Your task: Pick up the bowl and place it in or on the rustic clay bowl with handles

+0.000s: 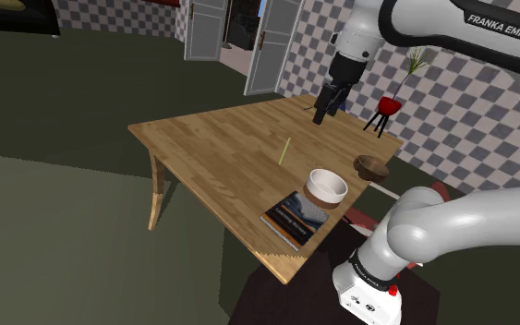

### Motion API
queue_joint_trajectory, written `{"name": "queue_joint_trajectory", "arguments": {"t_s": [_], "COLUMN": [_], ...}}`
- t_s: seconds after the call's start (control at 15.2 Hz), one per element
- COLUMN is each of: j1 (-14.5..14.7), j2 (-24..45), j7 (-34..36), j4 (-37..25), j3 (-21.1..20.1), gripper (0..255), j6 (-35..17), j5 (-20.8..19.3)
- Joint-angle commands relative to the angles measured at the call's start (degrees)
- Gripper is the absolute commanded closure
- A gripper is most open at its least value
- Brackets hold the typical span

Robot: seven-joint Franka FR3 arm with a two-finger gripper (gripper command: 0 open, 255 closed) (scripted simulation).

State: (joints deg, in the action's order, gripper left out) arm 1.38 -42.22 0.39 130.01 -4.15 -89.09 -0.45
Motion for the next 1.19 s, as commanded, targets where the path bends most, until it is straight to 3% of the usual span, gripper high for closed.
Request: {"name": "queue_joint_trajectory", "arguments": {"t_s": [0.0, 0.59, 1.12], "j1": [0.0, -2.53, -6.82], "j2": [0.0, -5.74, -5.44], "j7": [0.0, -6.63, -12.93], "j4": [0.0, 17.83, 30.03], "j3": [0.0, 6.89, 14.44], "gripper": [0, 0, 0], "j6": [0.0, -12.13, -24.8], "j5": [0.0, -4.07, -9.62]}}
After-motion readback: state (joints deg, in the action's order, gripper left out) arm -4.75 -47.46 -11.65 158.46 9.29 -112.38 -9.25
